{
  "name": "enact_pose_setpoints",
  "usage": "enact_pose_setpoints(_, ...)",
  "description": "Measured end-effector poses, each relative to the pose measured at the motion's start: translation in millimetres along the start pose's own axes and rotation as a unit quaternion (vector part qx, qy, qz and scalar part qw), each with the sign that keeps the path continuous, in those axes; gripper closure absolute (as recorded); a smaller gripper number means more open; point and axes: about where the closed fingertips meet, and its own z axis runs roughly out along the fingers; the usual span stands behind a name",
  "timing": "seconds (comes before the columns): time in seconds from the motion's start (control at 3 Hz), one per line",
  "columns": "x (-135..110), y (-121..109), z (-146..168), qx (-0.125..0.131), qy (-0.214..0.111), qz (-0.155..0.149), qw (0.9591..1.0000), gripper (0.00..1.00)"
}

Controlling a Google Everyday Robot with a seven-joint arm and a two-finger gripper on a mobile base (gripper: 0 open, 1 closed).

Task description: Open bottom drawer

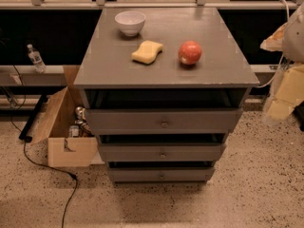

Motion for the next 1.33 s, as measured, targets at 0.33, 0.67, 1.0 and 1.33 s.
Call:
enact_pose_setpoints(0.33, 0, 0, 0, 0.000, 0.000, 0.000, 1.0000, 0.00)
enact_pose_setpoints(0.67, 4, 6, 24, -0.018, -0.017, -0.007, 0.9997, 0.00)
enact_pose_setpoints(1.0, 4, 27, 82, -0.054, -0.051, -0.017, 0.9971, 0.00)
enact_pose_setpoints(1.33, 1, 56, 161, -0.097, -0.087, -0.011, 0.9914, 0.00)
